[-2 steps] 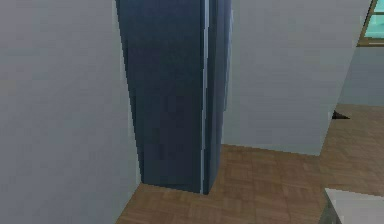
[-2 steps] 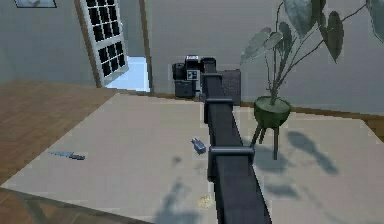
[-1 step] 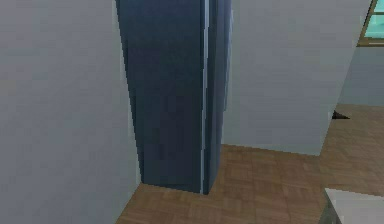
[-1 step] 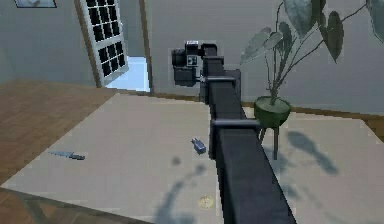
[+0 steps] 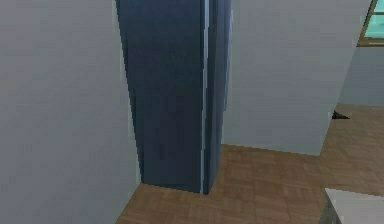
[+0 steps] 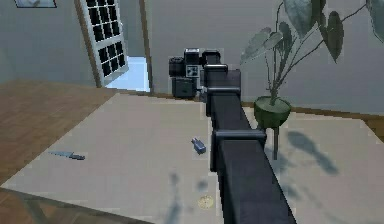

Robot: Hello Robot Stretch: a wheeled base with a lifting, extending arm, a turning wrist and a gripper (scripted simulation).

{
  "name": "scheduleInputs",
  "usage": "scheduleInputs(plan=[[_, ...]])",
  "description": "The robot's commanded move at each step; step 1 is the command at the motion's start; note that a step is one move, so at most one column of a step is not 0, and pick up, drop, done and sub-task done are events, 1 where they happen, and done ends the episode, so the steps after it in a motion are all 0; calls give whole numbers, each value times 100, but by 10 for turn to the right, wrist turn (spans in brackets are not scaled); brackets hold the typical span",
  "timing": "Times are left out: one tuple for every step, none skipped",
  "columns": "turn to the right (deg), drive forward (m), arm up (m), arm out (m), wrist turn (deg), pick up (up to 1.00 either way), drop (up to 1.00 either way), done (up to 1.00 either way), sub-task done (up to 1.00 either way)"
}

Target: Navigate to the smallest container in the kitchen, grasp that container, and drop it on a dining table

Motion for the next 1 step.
scheduleInputs(plan=[[0,0,0,0,0,0,0,100,0]])
